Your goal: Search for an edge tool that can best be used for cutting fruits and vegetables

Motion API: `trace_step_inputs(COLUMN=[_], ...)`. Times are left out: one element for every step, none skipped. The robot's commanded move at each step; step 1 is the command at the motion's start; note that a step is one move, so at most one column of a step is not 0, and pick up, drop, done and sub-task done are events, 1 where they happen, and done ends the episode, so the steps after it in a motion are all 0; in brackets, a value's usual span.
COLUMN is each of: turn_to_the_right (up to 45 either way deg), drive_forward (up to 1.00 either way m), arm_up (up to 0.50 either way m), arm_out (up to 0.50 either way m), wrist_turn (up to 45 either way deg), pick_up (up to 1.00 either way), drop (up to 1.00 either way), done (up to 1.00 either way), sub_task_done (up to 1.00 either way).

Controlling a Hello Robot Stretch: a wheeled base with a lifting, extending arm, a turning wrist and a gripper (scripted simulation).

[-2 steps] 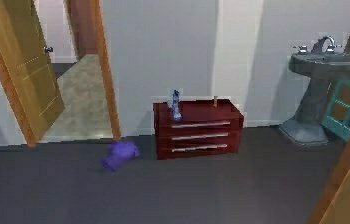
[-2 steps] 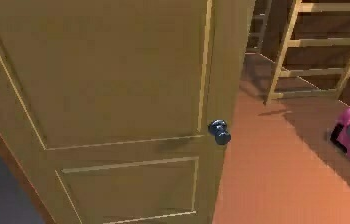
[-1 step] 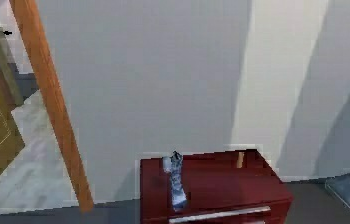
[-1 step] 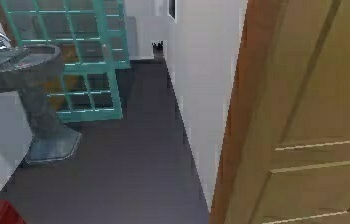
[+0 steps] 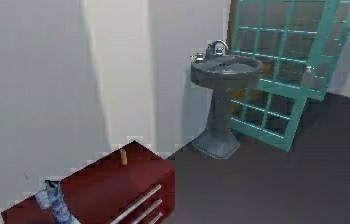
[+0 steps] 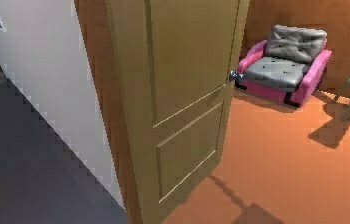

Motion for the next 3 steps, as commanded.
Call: trace_step_inputs(turn_to_the_right=[0.0, 45.0, 12.0], drive_forward=[0.45, 0.0, 0.0], arm_up=[0.0, 0.0, 0.0], arm_out=[0.0, 0.0, 0.0], wrist_turn=[0.0, 0.0, 0.0], pick_up=[0.0, 0.0, 0.0], drop=[0.0, 0.0, 0.0], done=[0.0, 0.0, 0.0], sub_task_done=[0.0, 0.0, 0.0])
